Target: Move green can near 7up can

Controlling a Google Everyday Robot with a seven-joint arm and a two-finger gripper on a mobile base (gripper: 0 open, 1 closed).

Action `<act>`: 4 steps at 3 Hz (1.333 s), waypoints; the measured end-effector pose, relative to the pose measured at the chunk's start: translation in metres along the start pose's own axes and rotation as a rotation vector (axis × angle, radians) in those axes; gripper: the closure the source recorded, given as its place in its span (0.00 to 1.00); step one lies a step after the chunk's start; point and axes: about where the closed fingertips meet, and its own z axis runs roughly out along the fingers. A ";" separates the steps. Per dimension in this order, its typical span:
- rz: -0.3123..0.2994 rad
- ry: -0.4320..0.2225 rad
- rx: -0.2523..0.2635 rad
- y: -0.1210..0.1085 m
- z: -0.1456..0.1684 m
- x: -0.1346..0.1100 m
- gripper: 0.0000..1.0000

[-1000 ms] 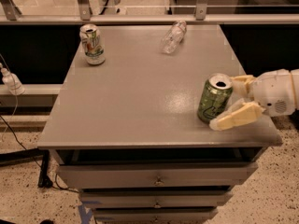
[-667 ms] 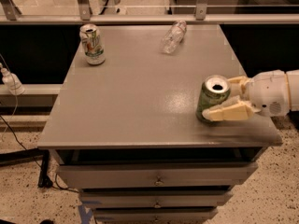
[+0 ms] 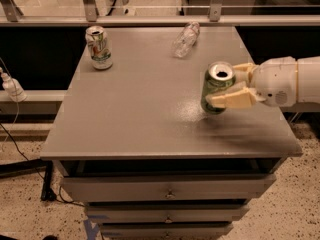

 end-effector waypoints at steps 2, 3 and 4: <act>-0.062 0.013 0.088 -0.019 0.012 -0.052 1.00; -0.062 0.013 0.088 -0.019 0.012 -0.052 1.00; -0.048 -0.042 0.116 -0.032 0.038 -0.070 1.00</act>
Offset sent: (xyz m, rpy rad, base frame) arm 0.0201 0.0195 0.0364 -0.0323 -0.0691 -0.0470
